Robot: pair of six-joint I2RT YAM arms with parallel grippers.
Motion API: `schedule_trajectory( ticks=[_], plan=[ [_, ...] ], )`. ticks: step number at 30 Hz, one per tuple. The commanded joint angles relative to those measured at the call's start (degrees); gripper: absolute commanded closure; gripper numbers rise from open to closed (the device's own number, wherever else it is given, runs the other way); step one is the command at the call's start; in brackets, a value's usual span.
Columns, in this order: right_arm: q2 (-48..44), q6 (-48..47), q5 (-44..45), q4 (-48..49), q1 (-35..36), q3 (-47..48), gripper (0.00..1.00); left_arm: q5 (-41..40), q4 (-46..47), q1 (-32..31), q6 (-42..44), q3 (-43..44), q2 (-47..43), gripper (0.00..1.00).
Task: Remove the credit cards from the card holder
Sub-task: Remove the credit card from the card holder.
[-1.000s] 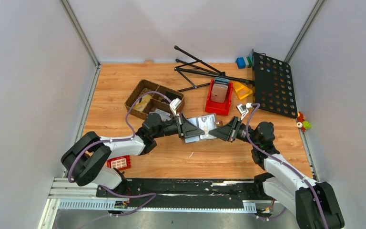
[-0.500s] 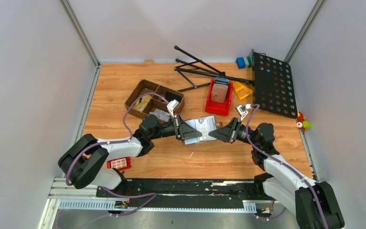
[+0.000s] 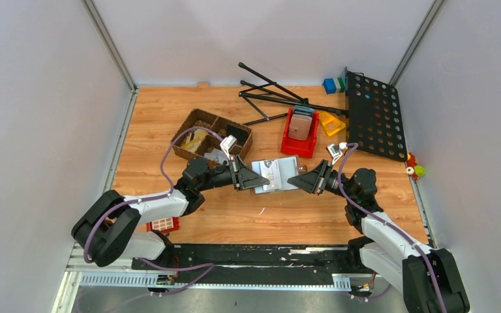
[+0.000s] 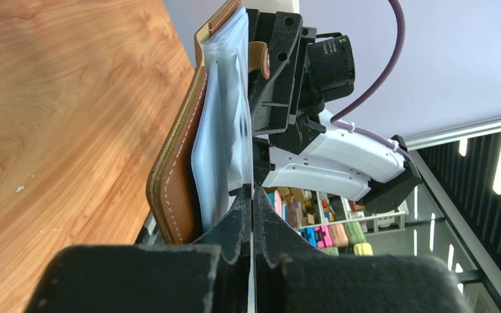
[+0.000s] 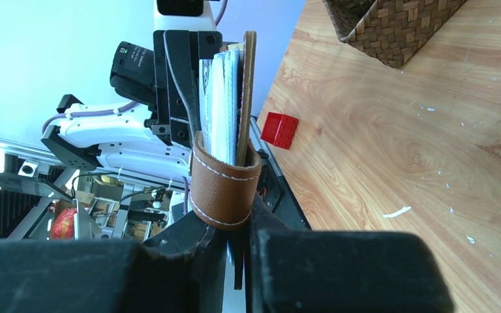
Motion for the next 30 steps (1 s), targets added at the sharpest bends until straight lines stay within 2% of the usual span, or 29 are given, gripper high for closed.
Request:
schedule_trajectory(
  ticks=[1,15,30],
  plan=[
    [-0.45,-1.3,0.6,0.19,-0.5,-0.47,0.95,0.3,-0.57,0.68,2.79,0.43,-3.33,1.0],
    [-3.43,-3.6,1.52,-5.44,-0.99,0.24,0.96,0.99,-7.53,2.28,6.07,0.36,-7.29,1.0],
    [-3.64,-4.22,1.57,-6.16,-1.2,0.49,0.96,1.26,-11.34,3.15,7.86,0.63,-9.09,1.0]
  ],
)
